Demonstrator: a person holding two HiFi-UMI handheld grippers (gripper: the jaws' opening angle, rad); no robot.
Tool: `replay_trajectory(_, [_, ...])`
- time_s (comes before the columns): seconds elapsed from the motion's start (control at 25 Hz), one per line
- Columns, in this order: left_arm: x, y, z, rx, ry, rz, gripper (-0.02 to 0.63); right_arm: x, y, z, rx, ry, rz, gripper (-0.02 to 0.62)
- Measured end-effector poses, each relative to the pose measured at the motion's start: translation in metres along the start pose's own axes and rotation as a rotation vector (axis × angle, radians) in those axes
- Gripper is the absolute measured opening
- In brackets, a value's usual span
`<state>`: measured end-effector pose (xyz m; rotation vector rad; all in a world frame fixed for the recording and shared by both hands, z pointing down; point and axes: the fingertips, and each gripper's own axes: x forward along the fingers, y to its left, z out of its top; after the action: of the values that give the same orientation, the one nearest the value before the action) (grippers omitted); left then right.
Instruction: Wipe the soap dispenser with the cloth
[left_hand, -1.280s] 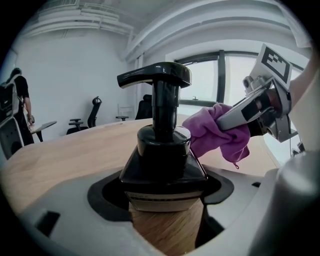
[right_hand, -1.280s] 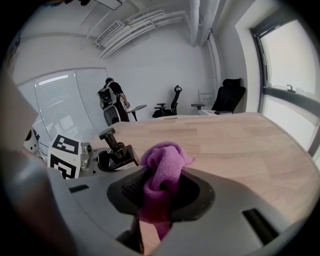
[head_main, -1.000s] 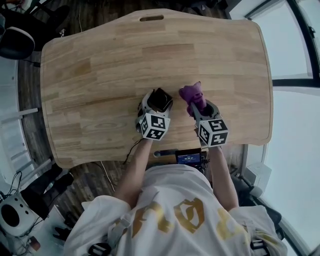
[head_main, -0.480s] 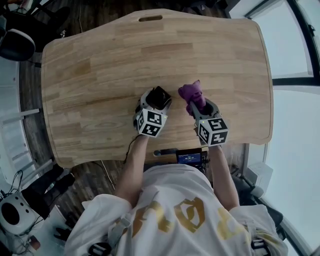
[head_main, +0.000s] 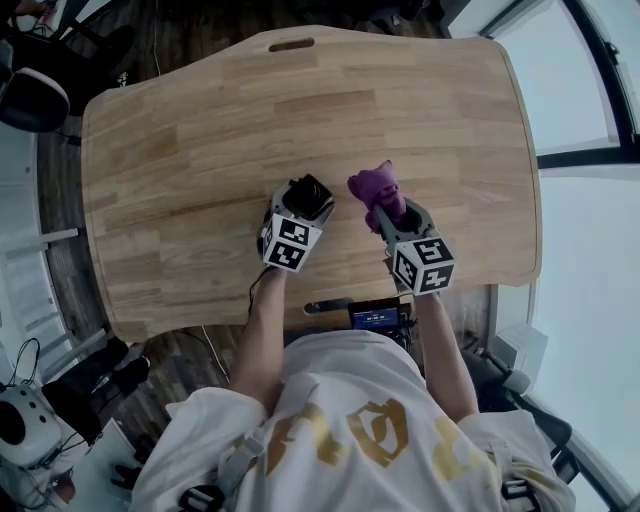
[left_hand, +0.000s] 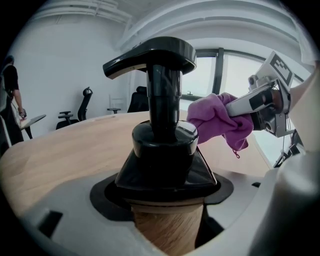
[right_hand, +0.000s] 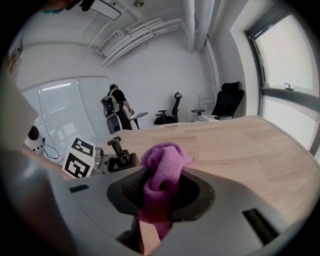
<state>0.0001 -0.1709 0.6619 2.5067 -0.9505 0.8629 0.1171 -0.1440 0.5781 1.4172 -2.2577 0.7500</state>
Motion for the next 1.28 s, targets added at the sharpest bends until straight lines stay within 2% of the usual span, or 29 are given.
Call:
replay_trajectory(0.12, [-0.002, -0.001, 0.000, 0.002, 0.001, -0.031, 0.344, -0.004, 0.002, 0.001, 0.011, -0.010, 0.002, 0.112])
replay_trajectory(0.36, [-0.015, -0.002, -0.004, -0.032, 0.028, -0.026, 0.344, -0.010, 0.008, 0.016, 0.070, -0.060, 0.039, 0.111])
replay_trajectory(0.52, [-0.030, -0.016, 0.009, 0.007, -0.040, -0.108, 0.344, -0.016, 0.018, 0.024, 0.081, -0.087, 0.067, 0.112])
replay_trajectory(0.76, [-0.064, -0.047, 0.036, 0.060, -0.144, -0.272, 0.344, -0.028, 0.047, 0.042, 0.104, -0.160, 0.183, 0.110])
replay_trajectory(0.92, [-0.081, -0.058, 0.044, 0.115, -0.144, -0.309, 0.344, -0.038, 0.068, 0.052, 0.082, -0.189, 0.245, 0.110])
replay_trajectory(1.12, [-0.103, -0.068, 0.059, 0.142, -0.173, -0.357, 0.344, -0.048, 0.088, 0.065, 0.063, -0.221, 0.303, 0.109])
replay_trajectory(1.28, [-0.116, -0.080, 0.064, 0.202, -0.160, -0.388, 0.344, -0.055, 0.098, 0.074, 0.058, -0.251, 0.320, 0.109])
